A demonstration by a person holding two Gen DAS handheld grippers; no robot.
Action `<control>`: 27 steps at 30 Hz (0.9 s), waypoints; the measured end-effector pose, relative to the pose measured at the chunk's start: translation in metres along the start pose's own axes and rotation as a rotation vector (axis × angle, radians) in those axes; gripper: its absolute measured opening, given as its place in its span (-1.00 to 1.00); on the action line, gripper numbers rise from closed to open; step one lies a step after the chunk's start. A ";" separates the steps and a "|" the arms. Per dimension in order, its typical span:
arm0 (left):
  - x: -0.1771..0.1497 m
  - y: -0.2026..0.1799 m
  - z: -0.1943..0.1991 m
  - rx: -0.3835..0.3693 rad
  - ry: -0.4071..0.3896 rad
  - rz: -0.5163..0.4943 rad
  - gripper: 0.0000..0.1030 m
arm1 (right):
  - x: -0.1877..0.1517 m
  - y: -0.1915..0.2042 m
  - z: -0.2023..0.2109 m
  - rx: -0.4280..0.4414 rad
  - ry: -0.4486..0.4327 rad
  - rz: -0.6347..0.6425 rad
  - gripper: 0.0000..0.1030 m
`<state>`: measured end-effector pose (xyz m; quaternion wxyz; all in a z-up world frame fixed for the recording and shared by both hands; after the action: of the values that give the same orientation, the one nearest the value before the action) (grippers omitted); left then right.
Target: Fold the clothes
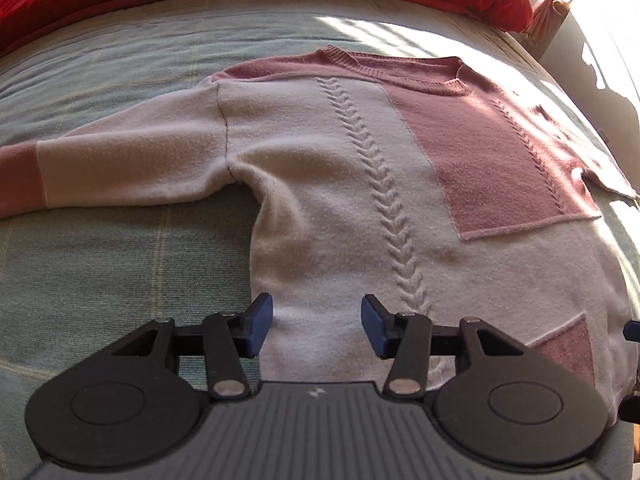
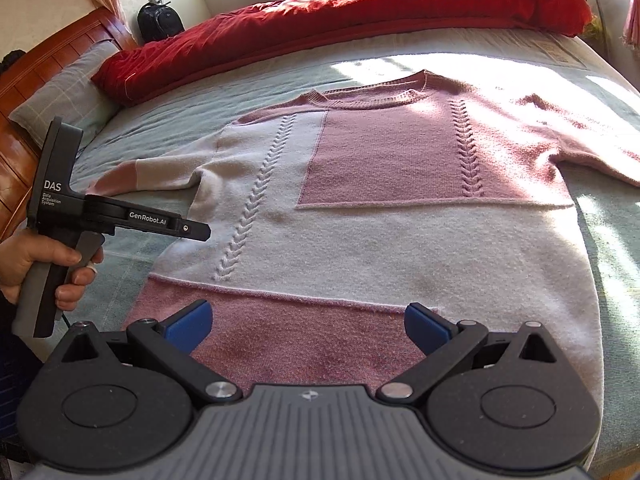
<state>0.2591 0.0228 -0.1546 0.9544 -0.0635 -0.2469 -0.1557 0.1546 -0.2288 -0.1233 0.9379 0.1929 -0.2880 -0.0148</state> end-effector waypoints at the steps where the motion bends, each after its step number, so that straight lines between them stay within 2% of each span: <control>1: 0.001 -0.008 0.010 0.005 -0.019 -0.018 0.05 | 0.002 -0.005 0.001 -0.021 -0.013 -0.011 1.00; 4: -0.004 -0.035 0.027 -0.030 -0.074 -0.062 0.42 | 0.003 -0.022 -0.005 -0.119 -0.038 -0.032 1.00; 6: -0.015 -0.052 0.026 -0.015 -0.082 -0.102 0.45 | -0.001 -0.040 -0.012 -0.188 -0.025 -0.059 1.00; 9: -0.040 -0.064 0.013 0.018 -0.038 -0.098 0.45 | -0.015 -0.058 -0.021 -0.244 -0.008 -0.082 1.00; 12: -0.068 -0.063 0.004 0.011 0.008 -0.028 0.45 | -0.033 -0.069 -0.031 -0.224 0.045 -0.111 1.00; 13: -0.077 -0.062 0.008 0.013 -0.022 -0.009 0.48 | -0.038 -0.071 -0.033 -0.222 0.034 -0.119 1.00; 16: -0.088 -0.062 0.017 0.000 -0.025 0.016 0.52 | -0.046 -0.068 -0.035 -0.236 0.003 -0.079 1.00; 20: -0.085 -0.059 0.027 -0.013 -0.029 0.034 0.52 | -0.049 -0.063 -0.037 -0.266 -0.006 -0.011 1.00; 23: -0.071 -0.052 0.032 -0.015 -0.065 0.034 0.52 | -0.037 -0.059 -0.030 -0.247 0.014 -0.012 1.00; 27: -0.042 -0.038 0.036 -0.016 -0.119 0.017 0.53 | -0.009 -0.046 -0.015 -0.192 0.020 0.010 0.76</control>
<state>0.1950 0.0051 -0.1420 0.9387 -0.0823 -0.3013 -0.1457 0.1595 -0.2647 -0.1567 0.9549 0.1007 -0.2768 -0.0358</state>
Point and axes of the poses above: each gripper's, at about its wrist camera, not at the fingertips, and z roughly against the way its jaws point, y to its left, x to its top, the point moved 4 cm from there along -z, roughly the way its jaws point, and after that the axes turned 8 degrees about -z, right-handed, at the moved point
